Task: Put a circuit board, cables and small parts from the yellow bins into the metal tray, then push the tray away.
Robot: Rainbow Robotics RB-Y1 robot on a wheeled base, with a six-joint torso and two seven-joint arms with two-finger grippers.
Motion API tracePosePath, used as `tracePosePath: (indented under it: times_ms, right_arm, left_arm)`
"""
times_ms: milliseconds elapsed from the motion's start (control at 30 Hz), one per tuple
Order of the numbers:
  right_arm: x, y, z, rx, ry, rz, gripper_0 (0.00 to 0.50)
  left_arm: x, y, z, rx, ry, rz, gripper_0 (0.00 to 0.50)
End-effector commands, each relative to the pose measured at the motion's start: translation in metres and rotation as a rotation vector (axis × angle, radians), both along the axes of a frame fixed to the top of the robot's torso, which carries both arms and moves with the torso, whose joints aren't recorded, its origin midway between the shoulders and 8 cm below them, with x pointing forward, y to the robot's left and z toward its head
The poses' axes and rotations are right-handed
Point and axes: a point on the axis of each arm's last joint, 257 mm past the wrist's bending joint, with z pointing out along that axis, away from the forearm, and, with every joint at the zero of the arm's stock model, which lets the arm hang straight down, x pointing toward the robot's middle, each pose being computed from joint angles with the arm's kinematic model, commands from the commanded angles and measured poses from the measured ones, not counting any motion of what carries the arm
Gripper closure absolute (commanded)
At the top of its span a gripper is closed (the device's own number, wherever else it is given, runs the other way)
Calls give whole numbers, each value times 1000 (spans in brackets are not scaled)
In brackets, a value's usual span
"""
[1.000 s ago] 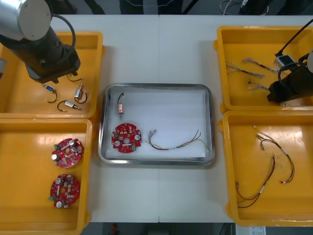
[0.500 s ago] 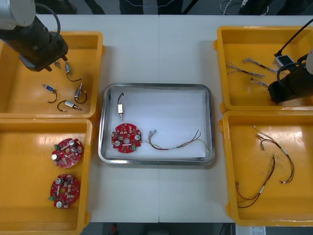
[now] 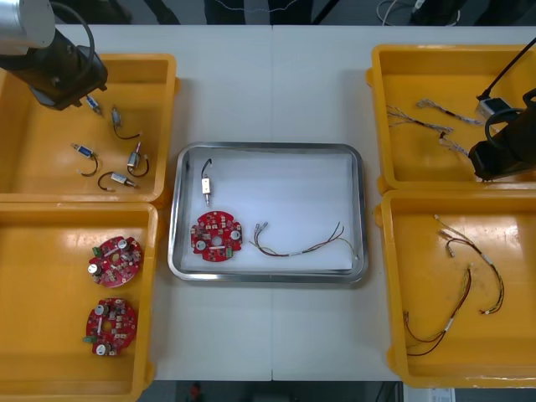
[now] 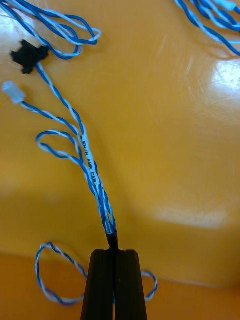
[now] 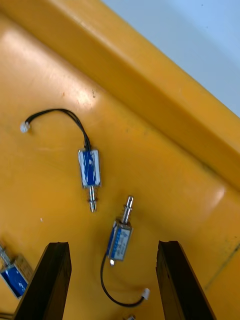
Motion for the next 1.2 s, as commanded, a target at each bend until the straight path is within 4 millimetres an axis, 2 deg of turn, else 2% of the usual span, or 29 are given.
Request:
tracePosePath:
  times_ms: [33,267,433,667,967,1200]
  right_arm:
    - [6,2,52,9,-61,-19,500]
    - [-5,7,83,-24,-55,7,500]
    - [-13,15,102,-37,-44,29,500]
    - [-28,27,120,-66,-35,67,500]
    - [-23,47,152,-96,-136,132,500]
    - [-24,75,167,-147,-191,222,500]
  left_arm:
    - [24,23,53,55,-118,-11,0]
    - [43,32,45,90,-174,-19,0]
    - [48,33,39,110,-187,-28,0]
    - [53,29,24,107,-196,-30,0]
    - [55,23,7,111,-185,-40,0]
    - [57,16,-4,105,-184,-46,0]
